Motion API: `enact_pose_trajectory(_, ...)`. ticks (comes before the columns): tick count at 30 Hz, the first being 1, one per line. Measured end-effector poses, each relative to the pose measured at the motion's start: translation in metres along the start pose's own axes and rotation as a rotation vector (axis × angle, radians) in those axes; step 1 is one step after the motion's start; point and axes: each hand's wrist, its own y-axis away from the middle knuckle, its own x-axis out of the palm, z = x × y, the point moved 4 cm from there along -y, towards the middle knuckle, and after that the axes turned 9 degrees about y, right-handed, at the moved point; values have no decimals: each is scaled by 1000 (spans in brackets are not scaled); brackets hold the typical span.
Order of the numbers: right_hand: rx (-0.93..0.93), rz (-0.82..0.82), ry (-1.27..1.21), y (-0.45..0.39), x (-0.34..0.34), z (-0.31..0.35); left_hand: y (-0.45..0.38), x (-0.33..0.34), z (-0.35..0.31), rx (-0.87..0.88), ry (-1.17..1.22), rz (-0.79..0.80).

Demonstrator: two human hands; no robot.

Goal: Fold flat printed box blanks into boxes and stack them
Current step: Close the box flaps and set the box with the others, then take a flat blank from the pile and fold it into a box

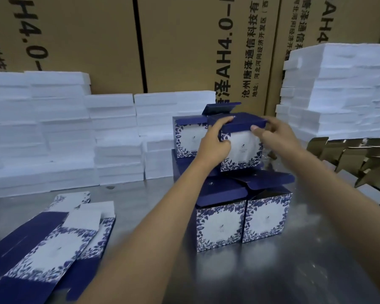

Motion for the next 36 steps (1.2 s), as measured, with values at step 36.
enact_pose_trajectory(36,-112,726,111,280,298,46,260,-263,113,-677,-733,-646)
